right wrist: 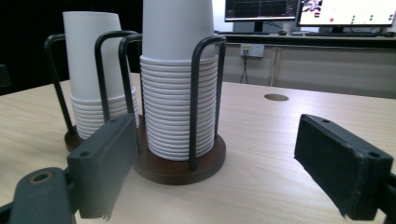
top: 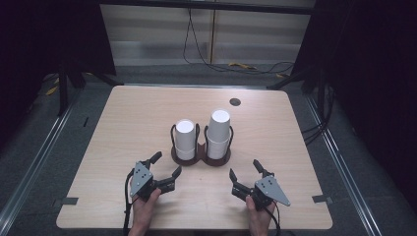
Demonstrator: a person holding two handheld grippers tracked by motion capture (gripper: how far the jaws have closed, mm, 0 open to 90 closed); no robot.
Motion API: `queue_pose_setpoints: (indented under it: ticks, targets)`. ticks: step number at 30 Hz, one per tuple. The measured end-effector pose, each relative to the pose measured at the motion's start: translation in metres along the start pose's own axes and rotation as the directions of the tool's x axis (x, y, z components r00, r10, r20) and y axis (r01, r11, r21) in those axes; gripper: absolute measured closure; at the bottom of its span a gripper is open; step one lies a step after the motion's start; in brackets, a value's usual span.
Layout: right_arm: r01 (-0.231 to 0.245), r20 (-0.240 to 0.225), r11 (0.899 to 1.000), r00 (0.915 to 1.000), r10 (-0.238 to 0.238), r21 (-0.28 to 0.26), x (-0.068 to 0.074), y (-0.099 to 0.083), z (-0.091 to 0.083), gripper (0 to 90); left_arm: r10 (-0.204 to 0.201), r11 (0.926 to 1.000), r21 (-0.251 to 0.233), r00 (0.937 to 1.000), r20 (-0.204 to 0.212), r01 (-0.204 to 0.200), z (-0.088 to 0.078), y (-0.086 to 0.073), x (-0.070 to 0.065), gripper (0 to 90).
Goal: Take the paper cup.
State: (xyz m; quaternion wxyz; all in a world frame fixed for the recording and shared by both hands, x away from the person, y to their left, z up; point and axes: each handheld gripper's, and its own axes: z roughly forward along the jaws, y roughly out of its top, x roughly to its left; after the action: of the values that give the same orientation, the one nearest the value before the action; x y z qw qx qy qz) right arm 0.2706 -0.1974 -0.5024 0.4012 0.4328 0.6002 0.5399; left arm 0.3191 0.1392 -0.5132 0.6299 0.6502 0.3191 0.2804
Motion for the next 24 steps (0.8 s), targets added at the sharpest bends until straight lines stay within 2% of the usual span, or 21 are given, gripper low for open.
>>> queue_pose_setpoints:
  ticks: [5, 8, 10, 11, 13, 15, 18, 21, 24]
  targets:
    - [0.014, 0.008, 1.0, 0.9999, -0.014, 0.02, 0.002, 0.001, 0.002, 12.8, -0.029, 0.9996, -0.002, 0.9996, 0.001, 0.029, 0.0, 0.0, 0.002, 15.3]
    - [0.009, -0.047, 1.0, 0.9989, -0.008, 0.011, -0.001, 0.001, 0.002, 12.7, -0.042, 0.9991, 0.001, 0.9991, 0.007, 0.042, 0.0, 0.0, 0.005, 15.3]
    - [-0.001, -0.069, 1.0, 0.9976, 0.002, 0.018, -0.003, 0.001, 0.003, 12.9, -0.045, 0.9989, -0.011, 0.9984, 0.033, 0.045, 0.001, 0.0, 0.005, 15.3]
    - [0.0, -0.076, 1.0, 0.9971, 0.001, 0.021, -0.004, 0.001, 0.004, 12.9, -0.045, 0.9989, -0.011, 0.9984, 0.033, 0.045, 0.001, 0.0, 0.005, 15.3]
    - [0.009, -0.075, 1.0, 0.9971, -0.007, 0.029, -0.002, 0.001, 0.005, 14.3, -0.056, 0.9983, 0.019, 0.9974, 0.046, 0.055, 0.003, 0.001, 0.006, 15.4]
    - [0.064, -0.057, 0.996, 0.9965, -0.061, 0.06, 0.002, 0.002, 0.007, 14.5, -0.088, 0.9956, 0.04, 0.9933, 0.075, 0.085, 0.005, 0.002, 0.008, 15.5]
    - [0.093, -0.047, 0.994, 0.9948, -0.091, 0.05, 0.006, 0.002, 0.006, 15.2, -0.074, 0.9959, 0.057, 0.995, 0.068, 0.07, 0.006, 0.003, 0.008, 15.6]
    - [0.085, -0.048, 0.996, 0.9953, -0.083, 0.03, 0.005, 0.001, 0.004, 14.5, -0.066, 0.9955, 0.073, 0.995, 0.075, 0.06, 0.005, 0.005, 0.009, 15.7]
    - [0.033, -0.043, 0.999, 0.9985, -0.033, -0.001, 0.001, 0.0, 0.001, 13.6, -0.088, 0.9939, 0.075, 0.9915, 0.096, 0.081, 0.003, 0.009, 0.011, 15.8]
